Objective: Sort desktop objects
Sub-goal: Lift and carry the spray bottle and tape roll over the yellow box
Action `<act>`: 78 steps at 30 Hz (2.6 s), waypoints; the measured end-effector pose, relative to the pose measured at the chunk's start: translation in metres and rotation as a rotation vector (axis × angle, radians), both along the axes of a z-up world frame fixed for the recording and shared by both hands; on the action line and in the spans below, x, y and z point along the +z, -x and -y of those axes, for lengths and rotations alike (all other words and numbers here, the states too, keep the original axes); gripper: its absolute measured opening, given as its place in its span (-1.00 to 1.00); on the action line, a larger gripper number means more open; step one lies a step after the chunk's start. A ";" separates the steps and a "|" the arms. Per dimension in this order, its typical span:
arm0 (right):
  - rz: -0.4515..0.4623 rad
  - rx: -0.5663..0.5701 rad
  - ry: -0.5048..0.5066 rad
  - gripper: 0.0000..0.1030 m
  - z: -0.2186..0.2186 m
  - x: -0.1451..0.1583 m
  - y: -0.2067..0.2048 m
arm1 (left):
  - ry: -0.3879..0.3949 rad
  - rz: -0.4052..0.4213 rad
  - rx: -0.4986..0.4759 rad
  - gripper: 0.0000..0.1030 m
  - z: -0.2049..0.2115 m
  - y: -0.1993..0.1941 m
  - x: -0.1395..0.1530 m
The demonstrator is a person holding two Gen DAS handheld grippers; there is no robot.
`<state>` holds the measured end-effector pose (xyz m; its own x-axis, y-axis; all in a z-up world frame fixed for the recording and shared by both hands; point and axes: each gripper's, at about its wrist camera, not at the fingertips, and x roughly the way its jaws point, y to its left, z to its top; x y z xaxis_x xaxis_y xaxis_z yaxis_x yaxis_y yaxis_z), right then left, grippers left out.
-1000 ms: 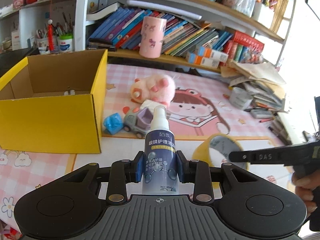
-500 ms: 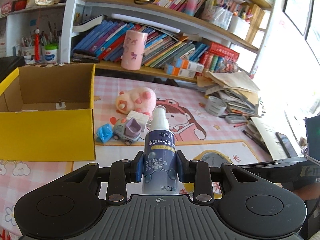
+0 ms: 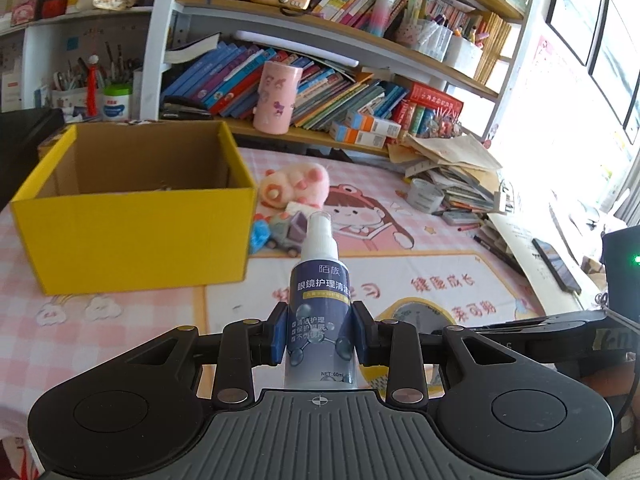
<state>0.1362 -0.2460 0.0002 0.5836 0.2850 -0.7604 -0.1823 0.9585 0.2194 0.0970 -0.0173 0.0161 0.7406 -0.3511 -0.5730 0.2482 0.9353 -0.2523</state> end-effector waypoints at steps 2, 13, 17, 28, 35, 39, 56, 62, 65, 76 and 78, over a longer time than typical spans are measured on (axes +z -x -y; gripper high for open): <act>0.004 0.008 0.003 -0.86 -0.012 0.001 0.008 | -0.001 0.000 0.003 -0.37 -0.010 0.007 -0.001; 0.004 0.084 0.013 -0.86 -0.073 -0.002 0.045 | -0.003 0.012 0.032 -0.37 -0.060 0.045 -0.001; 0.006 0.128 0.019 -0.86 -0.095 -0.003 0.055 | 0.006 0.013 0.057 -0.37 -0.077 0.057 -0.003; 0.004 0.230 0.045 -0.86 -0.139 -0.002 0.072 | 0.026 0.027 0.098 -0.37 -0.109 0.079 -0.003; 0.018 0.266 0.061 -0.86 -0.154 0.001 0.077 | 0.039 0.035 0.112 -0.37 -0.120 0.084 -0.002; 0.021 0.281 0.066 -0.86 -0.160 0.002 0.078 | 0.041 0.041 0.115 -0.37 -0.124 0.085 -0.002; 0.001 0.342 0.073 -0.86 -0.178 0.005 0.059 | 0.063 0.032 0.136 -0.37 -0.128 0.066 0.000; 0.007 0.383 0.080 -0.86 -0.183 0.007 0.037 | 0.066 0.047 0.165 -0.37 -0.130 0.050 0.002; 0.028 0.397 0.084 -0.86 -0.186 0.013 0.025 | 0.067 0.059 0.173 -0.37 -0.131 0.037 0.006; 0.155 0.398 0.063 -0.86 -0.190 0.060 -0.042 | 0.093 0.196 0.200 -0.37 -0.138 -0.016 0.036; 0.201 0.398 0.064 -0.86 -0.190 0.072 -0.057 | 0.099 0.220 0.209 -0.37 -0.141 -0.028 0.042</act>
